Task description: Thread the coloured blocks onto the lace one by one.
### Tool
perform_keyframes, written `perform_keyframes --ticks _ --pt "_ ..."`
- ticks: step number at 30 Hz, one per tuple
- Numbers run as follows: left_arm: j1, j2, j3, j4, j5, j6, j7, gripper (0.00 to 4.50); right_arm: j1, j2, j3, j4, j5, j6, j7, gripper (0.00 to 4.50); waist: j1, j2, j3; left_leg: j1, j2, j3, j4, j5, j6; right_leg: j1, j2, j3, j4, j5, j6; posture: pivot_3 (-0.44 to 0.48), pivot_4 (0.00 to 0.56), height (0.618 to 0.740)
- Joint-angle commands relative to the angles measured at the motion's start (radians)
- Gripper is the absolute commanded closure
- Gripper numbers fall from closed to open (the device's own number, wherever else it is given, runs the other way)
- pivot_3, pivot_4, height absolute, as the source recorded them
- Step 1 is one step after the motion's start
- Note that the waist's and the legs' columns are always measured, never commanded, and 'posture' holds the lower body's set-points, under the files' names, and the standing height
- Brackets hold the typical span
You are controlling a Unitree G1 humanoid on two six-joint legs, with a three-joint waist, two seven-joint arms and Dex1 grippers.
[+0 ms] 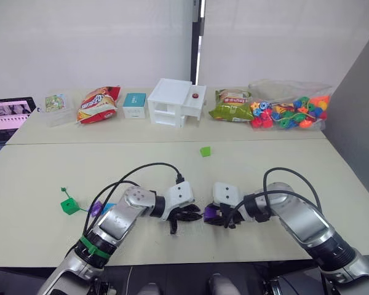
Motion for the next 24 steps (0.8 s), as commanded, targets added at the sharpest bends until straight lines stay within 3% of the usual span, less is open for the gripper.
perform_keyframes --ticks 1,5,7,18,19,24 --pt "-0.008 0.019 0.026 -0.065 -0.032 0.003 -0.025 2.05 0.009 -0.020 -0.050 -0.057 0.033 0.019 -0.003 1.25 0.002 0.000 0.000 0.000 0.000 0.000 0.000 0.000 0.000 0.000 0.000 0.000 0.000 0.000 0.000 0.000 0.150 0.740" --pt "-0.034 -0.010 -0.004 -0.036 -0.001 -0.016 -0.007 0.73 0.050 -0.068 -0.119 -0.100 0.080 0.036 0.008 0.00 0.014 0.000 0.000 -0.001 -0.001 0.000 0.000 0.000 0.000 0.000 -0.001 0.000 -0.001 0.000 0.000 0.000 0.150 0.740" --pt "-0.047 -0.042 -0.037 -0.014 0.021 -0.031 0.005 0.04 0.074 -0.092 -0.143 -0.109 0.095 0.032 0.009 0.00 0.020 0.000 0.000 -0.002 -0.001 0.000 0.000 0.000 0.000 0.000 -0.001 0.000 -0.001 0.000 0.000 0.000 0.150 0.740" --pt "-0.090 -0.160 -0.093 0.156 0.077 -0.139 0.030 0.04 0.132 -0.134 -0.141 -0.070 0.065 -0.036 -0.028 0.00 0.023 0.000 0.000 -0.001 -0.001 0.001 0.001 0.000 0.000 0.000 0.000 0.000 -0.002 0.000 0.000 0.000 0.150 0.740" --pt "-0.091 -0.161 -0.092 0.157 0.071 -0.146 0.020 0.61 0.132 -0.134 -0.141 -0.069 0.066 -0.038 -0.029 0.00 0.024 0.000 0.000 -0.001 -0.001 0.001 0.001 0.000 0.000 0.000 0.000 0.000 -0.002 0.000 0.000 0.000 0.150 0.740" --pt "-0.094 -0.165 -0.088 0.162 0.067 -0.158 0.007 2.20 0.131 -0.134 -0.139 -0.064 0.067 -0.044 -0.033 0.00 0.026 0.000 0.000 -0.001 -0.001 0.001 0.001 0.000 0.000 0.000 -0.001 0.000 -0.002 0.000 0.000 0.000 0.150 0.740"
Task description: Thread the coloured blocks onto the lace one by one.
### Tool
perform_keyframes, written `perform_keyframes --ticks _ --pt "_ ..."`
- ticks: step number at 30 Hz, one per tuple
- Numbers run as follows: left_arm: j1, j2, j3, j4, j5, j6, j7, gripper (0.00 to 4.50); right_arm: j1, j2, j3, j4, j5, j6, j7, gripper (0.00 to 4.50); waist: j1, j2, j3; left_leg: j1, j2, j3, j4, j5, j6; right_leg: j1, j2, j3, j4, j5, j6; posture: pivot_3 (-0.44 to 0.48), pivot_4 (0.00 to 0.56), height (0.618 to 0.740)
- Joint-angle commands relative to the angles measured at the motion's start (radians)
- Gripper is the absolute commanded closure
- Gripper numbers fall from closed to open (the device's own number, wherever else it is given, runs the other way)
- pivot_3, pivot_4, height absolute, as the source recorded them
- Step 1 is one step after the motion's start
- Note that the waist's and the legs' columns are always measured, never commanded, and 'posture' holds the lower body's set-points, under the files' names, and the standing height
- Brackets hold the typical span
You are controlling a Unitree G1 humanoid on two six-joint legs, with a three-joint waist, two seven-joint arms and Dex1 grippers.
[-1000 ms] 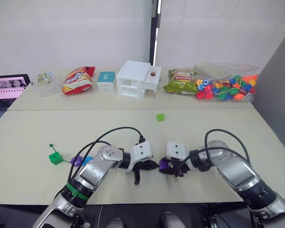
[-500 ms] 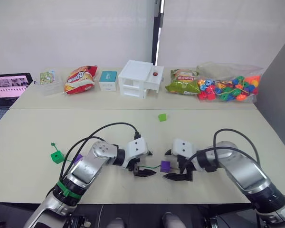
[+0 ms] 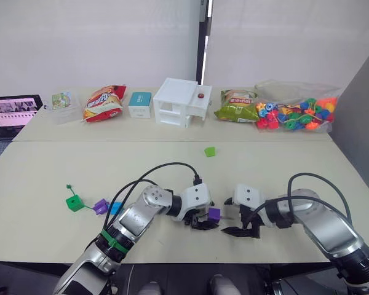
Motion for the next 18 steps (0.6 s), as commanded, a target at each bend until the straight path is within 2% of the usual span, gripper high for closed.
perform_keyframes --ticks 1,3,4,5,16,17,18 --pt "-0.016 -0.009 0.014 -0.011 -0.007 -0.019 -0.012 2.51 -0.005 -0.005 -0.014 -0.011 -0.002 -0.022 -0.004 0.00 0.000 0.000 0.000 0.000 0.000 0.000 0.000 0.000 0.000 0.000 0.000 0.000 0.000 0.000 0.000 0.000 0.150 0.740" --pt "-0.016 -0.009 0.015 -0.014 -0.012 -0.022 -0.018 3.23 -0.006 -0.003 -0.012 -0.005 -0.002 -0.027 -0.004 0.00 0.000 0.000 0.000 0.000 0.000 0.000 0.000 0.000 0.000 0.000 0.000 0.000 0.000 0.000 0.000 0.000 0.150 0.740" --pt "-0.015 -0.009 0.016 -0.015 -0.013 -0.023 -0.020 3.30 -0.006 -0.003 -0.011 -0.002 -0.003 -0.030 -0.004 0.00 0.000 0.000 0.000 0.000 0.000 0.000 0.000 0.000 0.000 0.000 0.000 0.000 0.000 0.000 0.000 0.000 0.150 0.740" --pt "-0.013 -0.007 0.018 -0.021 -0.015 -0.022 -0.023 3.30 -0.005 -0.003 -0.008 0.002 -0.006 -0.036 -0.005 0.53 0.000 0.000 0.000 0.000 0.000 0.000 0.000 0.000 0.000 0.000 0.000 0.000 0.000 0.000 0.000 0.000 0.150 0.740" --pt "-0.005 0.027 0.040 -0.050 -0.031 -0.014 -0.063 3.30 -0.012 -0.010 0.003 0.034 -0.020 -0.084 0.008 4.20 0.000 0.000 0.000 0.000 0.000 0.000 0.000 0.000 0.000 0.000 0.000 0.000 0.000 0.000 0.000 0.000 0.150 0.740" --pt "-0.004 0.031 0.042 -0.053 -0.033 -0.013 -0.068 3.30 -0.016 -0.009 0.004 0.037 -0.020 -0.087 0.010 4.50 0.000 0.000 0.000 0.000 0.000 0.000 0.000 0.000 0.000 0.000 0.000 0.000 0.000 0.000 0.000 0.000 0.150 0.740" --pt "-0.004 0.035 0.044 -0.056 -0.036 -0.013 -0.072 3.30 -0.021 -0.008 0.005 0.041 -0.021 -0.092 0.012 4.50 -0.001 0.000 0.000 0.000 0.000 0.000 0.000 0.000 0.000 0.000 0.000 0.000 0.000 0.000 0.000 0.000 0.150 0.740"
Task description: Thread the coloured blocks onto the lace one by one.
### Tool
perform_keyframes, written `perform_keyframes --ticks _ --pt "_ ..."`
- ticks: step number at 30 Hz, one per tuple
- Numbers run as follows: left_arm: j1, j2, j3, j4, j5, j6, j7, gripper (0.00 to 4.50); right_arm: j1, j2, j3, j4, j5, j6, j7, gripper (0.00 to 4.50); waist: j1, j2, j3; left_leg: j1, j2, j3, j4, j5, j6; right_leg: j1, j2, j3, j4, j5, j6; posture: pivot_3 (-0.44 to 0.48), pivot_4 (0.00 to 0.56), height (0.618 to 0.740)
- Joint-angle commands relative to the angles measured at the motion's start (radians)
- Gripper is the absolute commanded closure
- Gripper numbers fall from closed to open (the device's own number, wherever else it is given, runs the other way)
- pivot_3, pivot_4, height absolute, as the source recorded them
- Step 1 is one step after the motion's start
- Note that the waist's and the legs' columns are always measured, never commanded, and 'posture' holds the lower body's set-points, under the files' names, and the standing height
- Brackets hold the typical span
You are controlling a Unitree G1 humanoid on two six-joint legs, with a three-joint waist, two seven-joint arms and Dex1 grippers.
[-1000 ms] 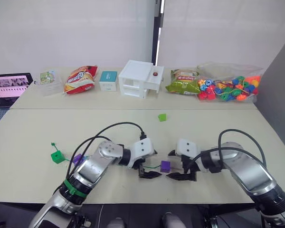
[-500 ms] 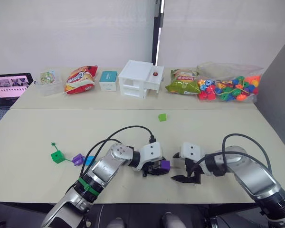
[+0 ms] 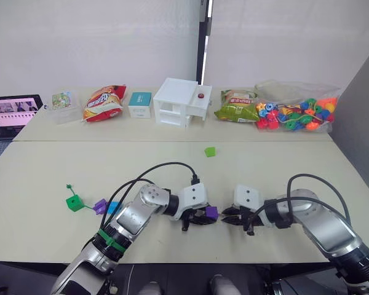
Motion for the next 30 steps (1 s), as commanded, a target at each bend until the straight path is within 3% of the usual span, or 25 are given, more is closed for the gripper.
perform_keyframes --ticks 1,6,11,15,22,26,30 --pt "-0.004 0.008 0.024 -0.044 -0.029 -0.008 -0.024 3.30 -0.022 -0.007 -0.010 0.010 -0.019 -0.022 -0.001 4.50 -0.001 0.000 0.000 0.000 0.000 0.000 0.000 0.000 0.000 0.000 0.000 0.000 0.000 0.000 0.000 0.000 0.150 0.740" --pt "0.007 0.037 0.042 -0.062 -0.037 -0.002 -0.046 3.30 -0.037 0.000 -0.004 0.009 -0.018 -0.026 0.006 4.50 0.000 0.000 0.000 0.000 0.000 0.000 0.000 0.000 0.000 0.000 0.000 0.000 0.000 0.000 0.000 0.000 0.150 0.740" --pt "0.090 0.203 0.129 -0.137 -0.083 -0.001 -0.111 3.30 -0.042 0.003 0.003 -0.027 -0.006 -0.005 0.010 4.50 -0.016 0.000 0.000 0.001 0.001 0.000 -0.001 0.000 0.000 -0.001 0.000 0.000 0.002 0.000 0.000 0.000 0.150 0.740" --pt "0.190 0.386 0.240 -0.094 -0.097 -0.076 -0.166 3.30 -0.029 -0.002 0.003 -0.058 0.002 0.013 0.012 4.50 -0.025 0.000 0.000 0.001 0.001 0.000 -0.001 0.000 0.000 -0.001 0.000 0.000 0.001 0.000 0.000 0.000 0.150 0.740" --pt "0.243 0.623 0.336 0.163 -0.031 -0.324 -0.234 3.30 -0.016 -0.013 0.006 -0.091 0.006 0.027 0.023 4.50 -0.029 0.000 0.000 0.003 0.002 0.000 -0.002 0.000 0.000 -0.001 0.001 0.000 0.001 0.000 0.000 0.000 0.150 0.740" --pt "0.252 0.687 0.348 0.276 -0.009 -0.447 -0.250 3.30 -0.020 -0.013 0.011 -0.090 0.005 0.029 0.027 4.50 -0.041 0.001 0.000 0.004 0.003 0.001 -0.003 0.000 0.000 -0.001 0.002 0.000 0.002 -0.001 -0.001 0.000 0.150 0.740" --pt "0.251 0.673 0.365 0.273 -0.044 -0.466 -0.256 3.30 -0.026 -0.010 0.016 -0.086 0.003 0.031 0.030 4.50 -0.045 0.001 0.000 0.004 0.003 0.001 -0.004 0.000 0.000 -0.001 0.002 0.000 0.002 -0.001 -0.001 0.000 0.150 0.740"
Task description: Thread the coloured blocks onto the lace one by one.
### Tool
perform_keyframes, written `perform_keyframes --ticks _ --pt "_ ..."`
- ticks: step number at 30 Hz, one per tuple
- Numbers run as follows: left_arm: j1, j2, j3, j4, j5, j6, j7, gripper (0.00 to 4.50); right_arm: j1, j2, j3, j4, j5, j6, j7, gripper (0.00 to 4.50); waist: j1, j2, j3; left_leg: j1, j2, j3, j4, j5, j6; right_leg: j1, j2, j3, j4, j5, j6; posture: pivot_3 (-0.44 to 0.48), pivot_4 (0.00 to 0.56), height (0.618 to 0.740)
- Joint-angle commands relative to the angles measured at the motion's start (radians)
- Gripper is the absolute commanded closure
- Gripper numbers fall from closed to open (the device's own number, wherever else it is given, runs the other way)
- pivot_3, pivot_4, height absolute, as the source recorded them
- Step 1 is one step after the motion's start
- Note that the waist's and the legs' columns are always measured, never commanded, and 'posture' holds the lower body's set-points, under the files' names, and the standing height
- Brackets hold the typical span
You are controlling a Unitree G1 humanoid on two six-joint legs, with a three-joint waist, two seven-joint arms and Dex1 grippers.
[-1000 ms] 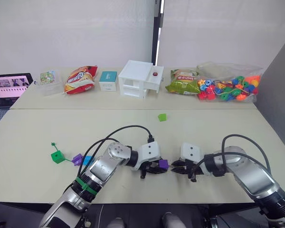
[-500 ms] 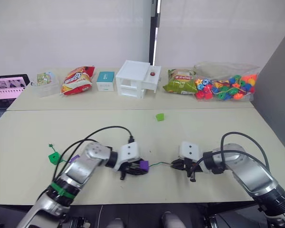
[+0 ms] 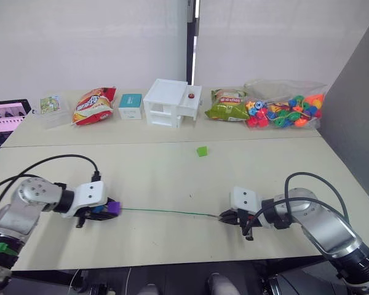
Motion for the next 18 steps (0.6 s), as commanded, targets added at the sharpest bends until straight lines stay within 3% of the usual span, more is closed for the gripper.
perform_keyframes --ticks 1,2,4,11,15,18 --pt "0.019 -0.011 0.014 0.009 0.003 0.015 -0.006 3.30 -0.018 -0.003 0.001 -0.026 0.000 0.006 0.004 4.50 0.000 0.000 0.000 0.000 0.000 0.000 0.000 0.000 0.000 0.000 0.000 0.000 0.000 0.000 0.000 0.000 0.150 0.740" --pt "0.015 -0.021 0.025 -0.008 -0.017 0.035 -0.005 3.30 -0.021 -0.001 0.004 -0.024 -0.001 0.007 0.003 4.50 0.000 0.000 0.000 0.000 0.000 0.000 0.000 0.000 0.000 0.000 0.000 0.000 0.001 0.000 0.000 0.000 0.150 0.740" --pt "0.013 -0.020 0.047 -0.057 -0.074 0.121 -0.032 2.27 -0.026 0.002 0.009 -0.025 -0.002 0.011 0.001 4.50 0.002 0.000 0.000 0.000 0.000 0.000 0.000 0.000 0.000 0.000 0.000 0.000 0.001 0.000 0.000 0.000 0.150 0.740" --pt "-0.007 -0.002 0.081 -0.220 -0.146 0.275 -0.065 0.03 -0.049 0.024 0.034 -0.031 -0.001 0.033 -0.009 4.50 0.005 -0.001 0.001 -0.002 0.000 -0.001 0.001 0.000 0.000 -0.001 -0.001 0.000 0.000 0.000 0.000 0.000 0.150 0.740" --pt "-0.063 -0.110 0.042 -0.456 -0.250 0.454 0.011 0.03 -0.092 0.077 0.073 -0.033 -0.014 0.062 -0.032 4.50 0.012 -0.002 0.001 -0.003 -0.001 -0.001 0.001 0.000 0.000 0.000 -0.001 0.000 0.000 0.000 0.000 0.000 0.150 0.740" --pt "-0.093 -0.219 -0.033 -0.532 -0.222 0.505 0.086 0.03 -0.115 0.097 0.096 -0.036 -0.023 0.082 -0.041 4.50 0.019 -0.002 0.001 -0.003 -0.001 -0.001 0.002 0.000 0.000 0.000 -0.001 0.000 0.000 0.000 0.000 0.000 0.150 0.740"
